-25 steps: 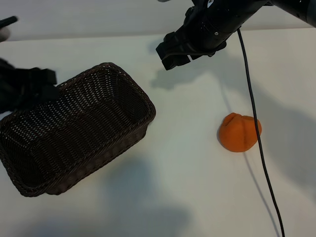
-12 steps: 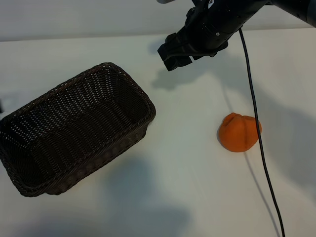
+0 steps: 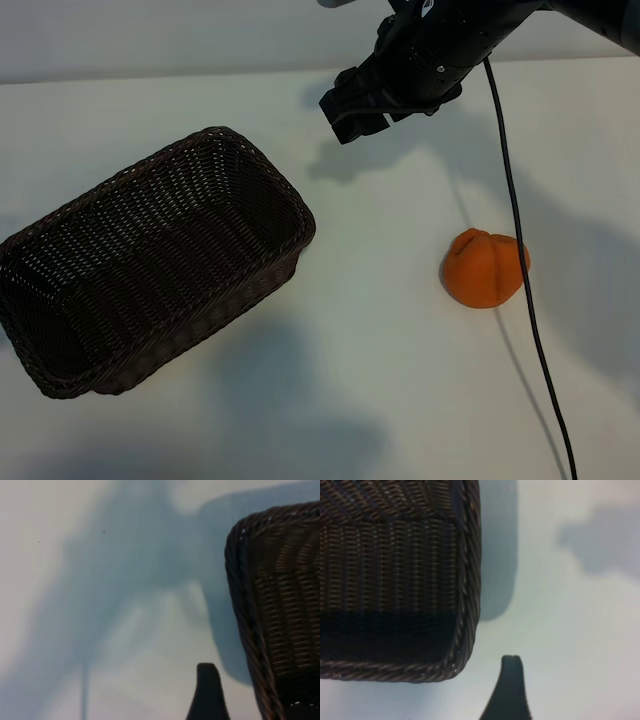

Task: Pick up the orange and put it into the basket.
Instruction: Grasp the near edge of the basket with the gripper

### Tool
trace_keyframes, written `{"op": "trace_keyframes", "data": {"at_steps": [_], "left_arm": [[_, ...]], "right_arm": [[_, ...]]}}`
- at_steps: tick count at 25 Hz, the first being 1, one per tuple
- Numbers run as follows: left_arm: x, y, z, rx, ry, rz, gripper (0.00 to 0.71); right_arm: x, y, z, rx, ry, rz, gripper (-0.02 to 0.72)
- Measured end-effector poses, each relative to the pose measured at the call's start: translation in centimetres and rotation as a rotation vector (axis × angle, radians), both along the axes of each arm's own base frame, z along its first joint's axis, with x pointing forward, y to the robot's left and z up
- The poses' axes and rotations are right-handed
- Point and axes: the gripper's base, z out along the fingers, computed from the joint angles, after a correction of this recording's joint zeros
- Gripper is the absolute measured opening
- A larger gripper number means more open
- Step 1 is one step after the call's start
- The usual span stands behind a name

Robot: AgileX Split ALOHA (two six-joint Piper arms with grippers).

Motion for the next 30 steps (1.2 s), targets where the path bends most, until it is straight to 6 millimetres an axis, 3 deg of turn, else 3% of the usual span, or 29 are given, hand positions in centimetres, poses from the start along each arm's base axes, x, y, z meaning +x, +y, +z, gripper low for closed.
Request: {"op": "trace_keyframes", "data": {"at_steps": [3, 8, 13, 23, 30], "left_arm": [[-0.3, -0.1, -2.2, -0.016, 0.006, 0.006, 0.562], [0.0, 0.1, -3.4, -0.033, -0.037, 0.045, 0.562], [1.3, 0.7, -4.5, -0.023, 0.002, 0.074, 0.562], [4.8, -0.2, -8.2, -0.102, 0.086, 0.021, 0.562], [5.6, -0.4, -9.9, -0.125, 0.124, 0.026, 0.555]], "right_arm": [[0.0, 0.0, 0.0, 0.0, 0.0, 0.0, 0.595], [0.0, 0.0, 0.0, -0.001, 0.0, 0.0, 0.595], [0.0, 0.0, 0.0, -0.001, 0.0, 0.0, 0.595], [0.0, 0.0, 0.0, -0.001, 0.0, 0.001, 0.595], [0.0, 0.0, 0.0, -0.004, 0.003, 0.005, 0.595]]}}
